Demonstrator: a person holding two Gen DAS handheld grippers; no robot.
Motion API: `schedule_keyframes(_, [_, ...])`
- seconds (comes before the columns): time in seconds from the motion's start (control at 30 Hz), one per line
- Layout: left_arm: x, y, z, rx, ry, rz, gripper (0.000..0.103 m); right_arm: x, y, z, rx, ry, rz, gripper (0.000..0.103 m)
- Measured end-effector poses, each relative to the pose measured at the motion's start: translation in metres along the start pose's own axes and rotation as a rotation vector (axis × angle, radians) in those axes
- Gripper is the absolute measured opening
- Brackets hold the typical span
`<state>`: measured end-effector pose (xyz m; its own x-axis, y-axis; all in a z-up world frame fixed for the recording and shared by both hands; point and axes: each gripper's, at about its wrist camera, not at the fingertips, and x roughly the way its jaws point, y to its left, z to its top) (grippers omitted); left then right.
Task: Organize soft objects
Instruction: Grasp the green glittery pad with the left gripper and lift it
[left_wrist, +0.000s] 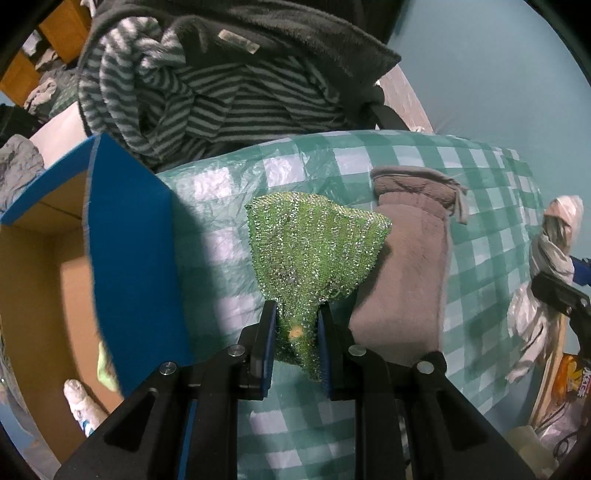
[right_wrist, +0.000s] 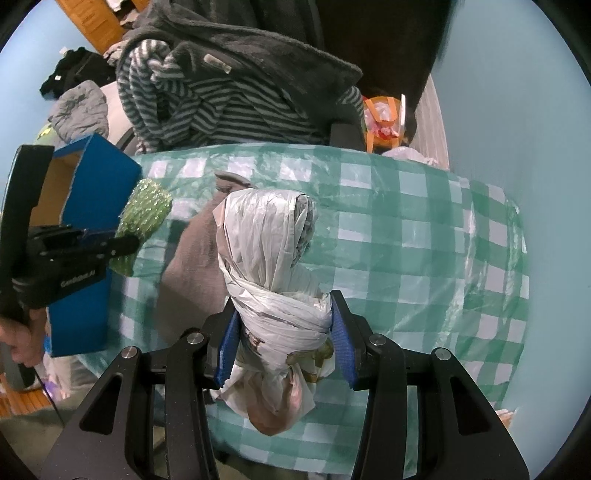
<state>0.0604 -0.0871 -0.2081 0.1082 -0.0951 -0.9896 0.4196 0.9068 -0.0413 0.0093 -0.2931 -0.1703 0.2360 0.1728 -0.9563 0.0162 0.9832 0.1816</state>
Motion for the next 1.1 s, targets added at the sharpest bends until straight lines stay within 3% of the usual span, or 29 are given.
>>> schedule_keyframes(0.73, [-0.060,0.009,-0.045,-0.031,-0.065,0.021,0.020,-0.034,0.034,-0.001,-0.066,-0.029,0.020,0.045])
schedule_keyframes(1.1, [-0.079,0.031,-0.064,-0.085,-0.080,0.042,0.020,-0.045,0.063,0.008,-0.114,-0.045,0.042,0.045])
